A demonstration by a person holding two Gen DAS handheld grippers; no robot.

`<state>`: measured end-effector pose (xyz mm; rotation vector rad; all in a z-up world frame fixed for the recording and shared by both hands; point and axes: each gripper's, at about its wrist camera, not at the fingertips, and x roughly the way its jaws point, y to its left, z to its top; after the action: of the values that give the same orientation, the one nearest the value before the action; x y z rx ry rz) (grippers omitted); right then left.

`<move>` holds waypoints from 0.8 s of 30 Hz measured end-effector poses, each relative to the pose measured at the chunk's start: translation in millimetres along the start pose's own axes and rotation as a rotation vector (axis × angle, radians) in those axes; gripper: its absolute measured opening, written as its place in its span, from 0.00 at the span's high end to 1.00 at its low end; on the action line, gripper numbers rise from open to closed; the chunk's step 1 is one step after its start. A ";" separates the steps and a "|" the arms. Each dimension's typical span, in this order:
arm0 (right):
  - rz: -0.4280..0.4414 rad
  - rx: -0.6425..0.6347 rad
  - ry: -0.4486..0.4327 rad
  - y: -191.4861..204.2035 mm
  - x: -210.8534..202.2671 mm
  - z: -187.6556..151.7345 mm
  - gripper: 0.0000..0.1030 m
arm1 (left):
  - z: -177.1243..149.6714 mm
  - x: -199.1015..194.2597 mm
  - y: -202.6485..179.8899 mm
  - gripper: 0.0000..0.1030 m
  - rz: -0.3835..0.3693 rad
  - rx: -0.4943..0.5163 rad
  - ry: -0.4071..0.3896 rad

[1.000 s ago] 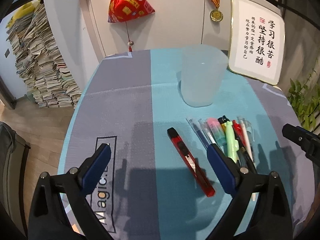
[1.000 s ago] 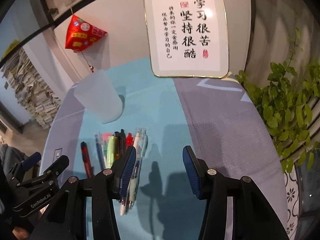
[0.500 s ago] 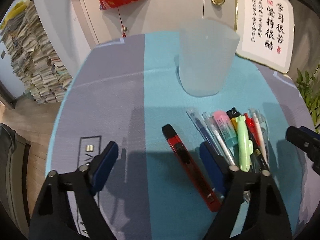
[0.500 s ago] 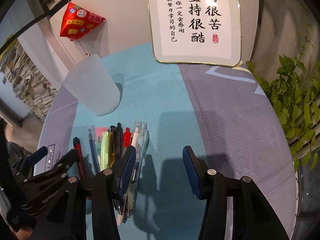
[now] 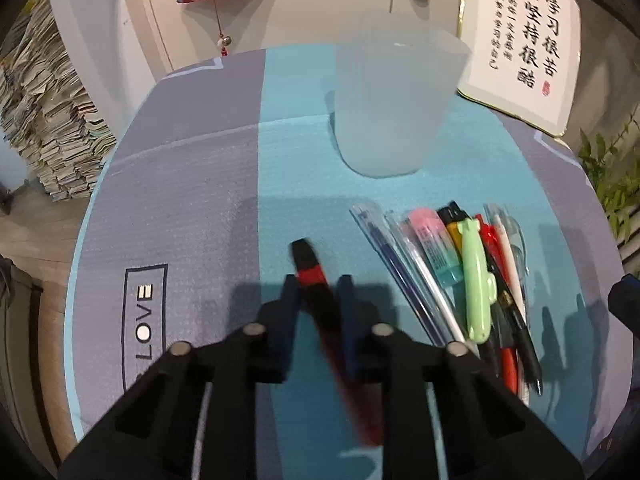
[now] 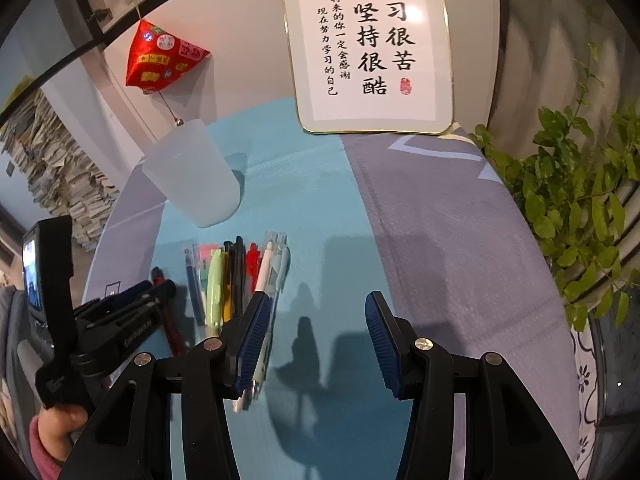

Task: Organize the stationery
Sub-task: 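Lower the left gripper onto the red utility knife and close it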

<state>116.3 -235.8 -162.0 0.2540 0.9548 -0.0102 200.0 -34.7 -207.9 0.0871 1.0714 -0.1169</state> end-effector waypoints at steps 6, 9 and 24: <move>0.002 0.010 -0.004 -5.9 -8.4 -5.9 0.51 | -10.4 -7.3 12.7 0.89 -0.055 -0.049 0.030; 0.005 0.007 -0.005 -6.4 -8.9 -6.7 0.51 | -12.5 -11.2 17.1 0.89 -0.055 -0.057 0.032; -0.009 -0.016 0.139 7.1 47.3 14.7 0.50 | -16.9 -9.6 11.6 0.78 -0.027 0.013 0.028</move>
<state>156.5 -227.3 -190.6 0.2375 1.0940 0.0066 182.3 -20.5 -207.3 0.0861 1.1004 -0.1475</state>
